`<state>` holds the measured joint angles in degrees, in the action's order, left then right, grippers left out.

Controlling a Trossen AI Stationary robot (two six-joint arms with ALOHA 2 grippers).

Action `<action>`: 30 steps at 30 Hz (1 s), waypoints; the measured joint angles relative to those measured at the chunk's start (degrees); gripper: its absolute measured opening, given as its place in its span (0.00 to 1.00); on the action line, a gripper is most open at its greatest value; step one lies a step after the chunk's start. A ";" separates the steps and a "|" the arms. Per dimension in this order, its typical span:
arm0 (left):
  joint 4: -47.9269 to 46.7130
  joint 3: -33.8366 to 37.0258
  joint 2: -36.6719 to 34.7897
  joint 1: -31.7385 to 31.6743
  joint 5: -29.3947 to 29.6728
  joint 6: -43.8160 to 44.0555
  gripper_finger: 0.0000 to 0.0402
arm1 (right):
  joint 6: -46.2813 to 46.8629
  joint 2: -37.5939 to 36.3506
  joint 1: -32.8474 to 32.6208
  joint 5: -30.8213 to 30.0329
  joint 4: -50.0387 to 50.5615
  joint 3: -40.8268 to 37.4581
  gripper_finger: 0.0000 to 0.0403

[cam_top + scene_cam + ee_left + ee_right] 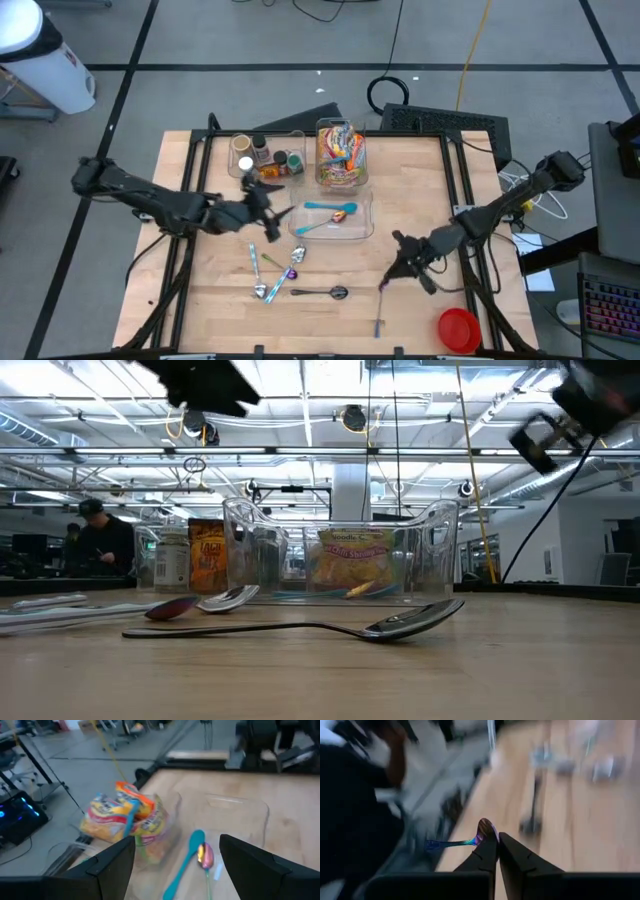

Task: Pick & Place Food Item
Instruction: Put the bottom purple spoon into the bottom transparent container

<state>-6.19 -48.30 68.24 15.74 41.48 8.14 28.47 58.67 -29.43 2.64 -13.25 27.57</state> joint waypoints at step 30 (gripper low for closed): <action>25.71 33.36 -37.78 1.23 -0.42 -6.70 0.74 | -35.13 32.75 27.42 -28.61 -32.68 13.01 0.00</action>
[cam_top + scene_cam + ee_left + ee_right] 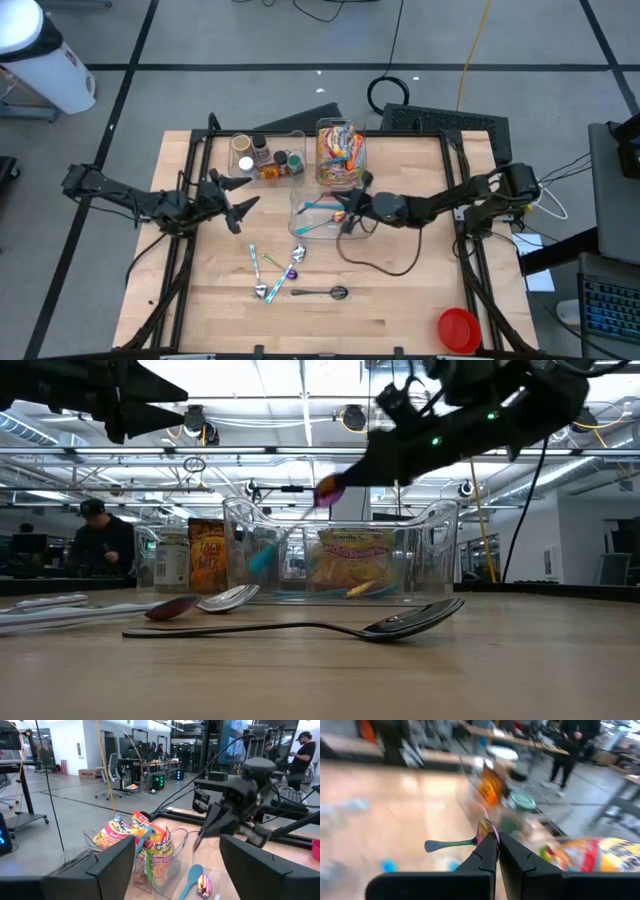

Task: Pick & Place Food Item
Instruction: Put the bottom purple spoon into the bottom transparent container, then put the left green patterned spoon into the bottom transparent container

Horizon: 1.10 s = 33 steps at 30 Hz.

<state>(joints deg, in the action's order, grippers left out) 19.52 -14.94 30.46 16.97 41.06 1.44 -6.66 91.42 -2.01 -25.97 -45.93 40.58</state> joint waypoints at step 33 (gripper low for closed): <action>-0.43 0.00 0.02 0.00 1.01 5.35 0.74 | -1.89 -1.75 -0.68 3.71 19.66 4.10 0.34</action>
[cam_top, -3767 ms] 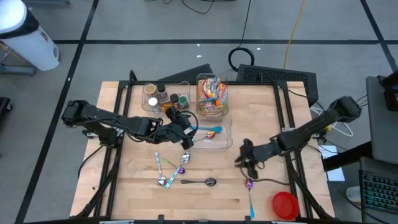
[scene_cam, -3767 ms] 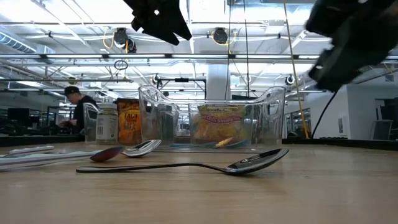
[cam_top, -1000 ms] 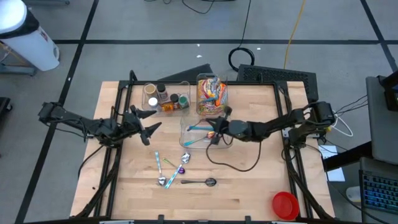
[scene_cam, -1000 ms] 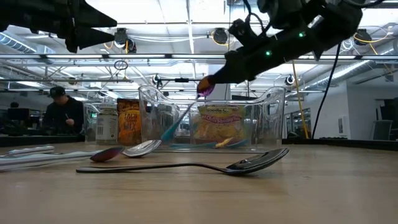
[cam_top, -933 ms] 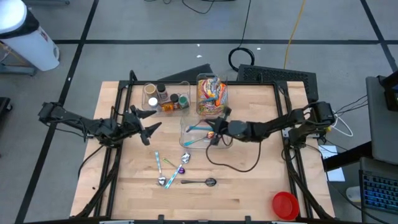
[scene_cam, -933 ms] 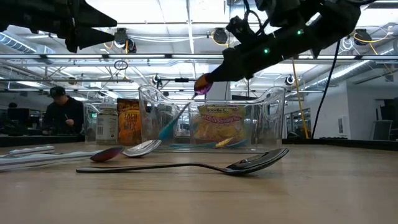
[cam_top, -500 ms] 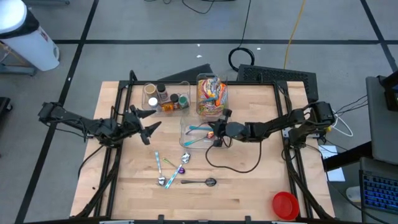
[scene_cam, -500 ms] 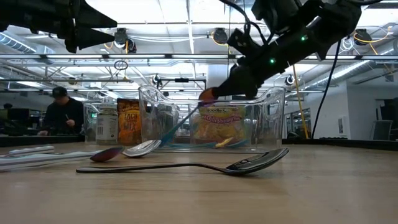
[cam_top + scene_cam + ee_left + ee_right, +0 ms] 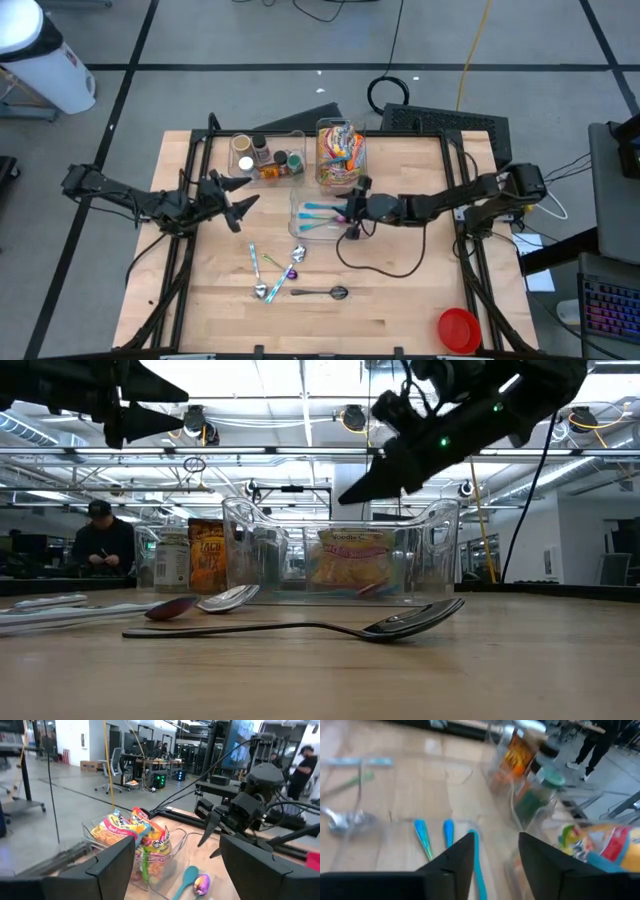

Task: Pick & Place Food Item
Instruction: Put the left green patterned spoon into the bottom transparent container

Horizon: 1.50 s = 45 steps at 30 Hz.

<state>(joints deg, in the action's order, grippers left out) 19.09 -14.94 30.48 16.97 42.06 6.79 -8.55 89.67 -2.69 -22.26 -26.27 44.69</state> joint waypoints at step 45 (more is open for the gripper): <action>-27.09 -19.26 40.81 20.89 -33.02 22.10 0.74 | 2.92 -31.14 -4.38 20.39 -13.89 -18.91 0.43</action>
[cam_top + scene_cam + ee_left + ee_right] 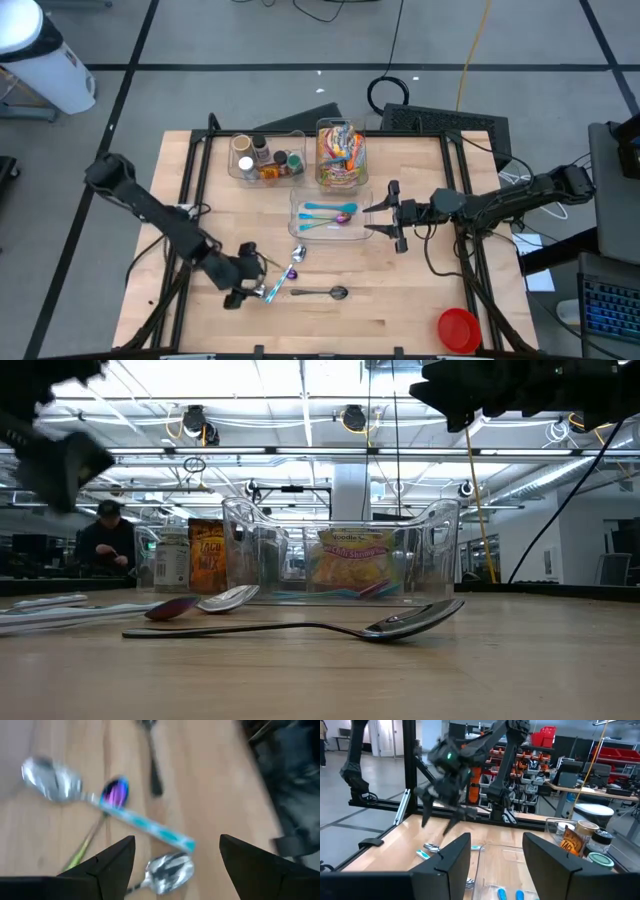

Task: Pick & Place Food Item
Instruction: Put the left green patterned spoon into the bottom transparent container

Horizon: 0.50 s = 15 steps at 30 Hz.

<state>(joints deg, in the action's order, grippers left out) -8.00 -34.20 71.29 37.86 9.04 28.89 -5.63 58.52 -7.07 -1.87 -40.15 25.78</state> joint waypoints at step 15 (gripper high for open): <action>5.16 0.00 16.08 5.08 1.19 12.85 0.74 | 0.30 0.00 0.00 0.00 -0.27 0.00 0.42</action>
<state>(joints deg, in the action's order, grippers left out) -2.84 -34.20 87.37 42.94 10.23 41.74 -5.33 58.52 -7.07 -1.87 -40.43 25.78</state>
